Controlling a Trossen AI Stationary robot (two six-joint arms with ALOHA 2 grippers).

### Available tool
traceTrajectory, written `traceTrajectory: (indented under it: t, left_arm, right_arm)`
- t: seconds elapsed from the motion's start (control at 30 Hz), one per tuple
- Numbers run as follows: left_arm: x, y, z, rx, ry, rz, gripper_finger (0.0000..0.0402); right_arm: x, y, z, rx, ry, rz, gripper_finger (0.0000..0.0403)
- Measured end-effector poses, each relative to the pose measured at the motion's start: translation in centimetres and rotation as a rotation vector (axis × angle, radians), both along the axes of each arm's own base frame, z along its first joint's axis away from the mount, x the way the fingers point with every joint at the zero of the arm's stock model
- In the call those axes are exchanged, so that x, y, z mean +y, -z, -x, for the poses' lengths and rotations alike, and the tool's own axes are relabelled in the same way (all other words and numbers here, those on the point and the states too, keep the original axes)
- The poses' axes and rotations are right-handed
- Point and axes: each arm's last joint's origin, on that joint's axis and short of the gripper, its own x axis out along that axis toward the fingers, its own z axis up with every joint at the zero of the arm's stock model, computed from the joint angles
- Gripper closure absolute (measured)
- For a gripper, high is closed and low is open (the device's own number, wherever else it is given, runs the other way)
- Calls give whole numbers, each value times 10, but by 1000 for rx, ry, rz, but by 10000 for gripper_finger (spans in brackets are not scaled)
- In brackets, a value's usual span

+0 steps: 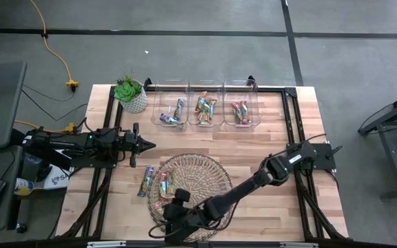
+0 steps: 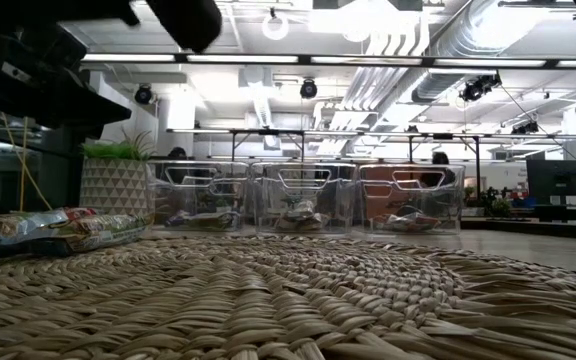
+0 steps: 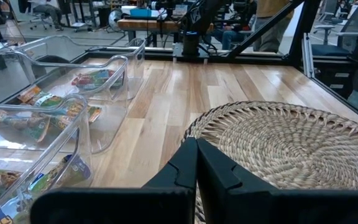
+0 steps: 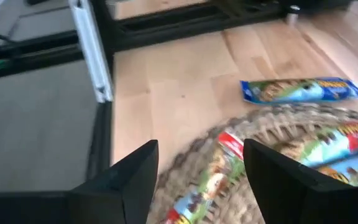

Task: Pick and place Granola Bars by type
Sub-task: Put the red granola bar into the right transparent bin

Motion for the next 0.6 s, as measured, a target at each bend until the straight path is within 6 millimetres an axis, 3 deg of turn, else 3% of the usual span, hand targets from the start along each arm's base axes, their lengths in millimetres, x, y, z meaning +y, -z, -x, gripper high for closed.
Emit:
traceTrajectory:
  t: [0.17, 0.6]
  left_arm:
    - [0, 0, 0, 0, 0, 0, 400]
    - [0, 0, 0, 0, 0, 0, 400]
  right_arm:
    - [3, 22, -2, 15, 78, -27, 183]
    - [5, 50, -5, 52, 137, -147, 183]
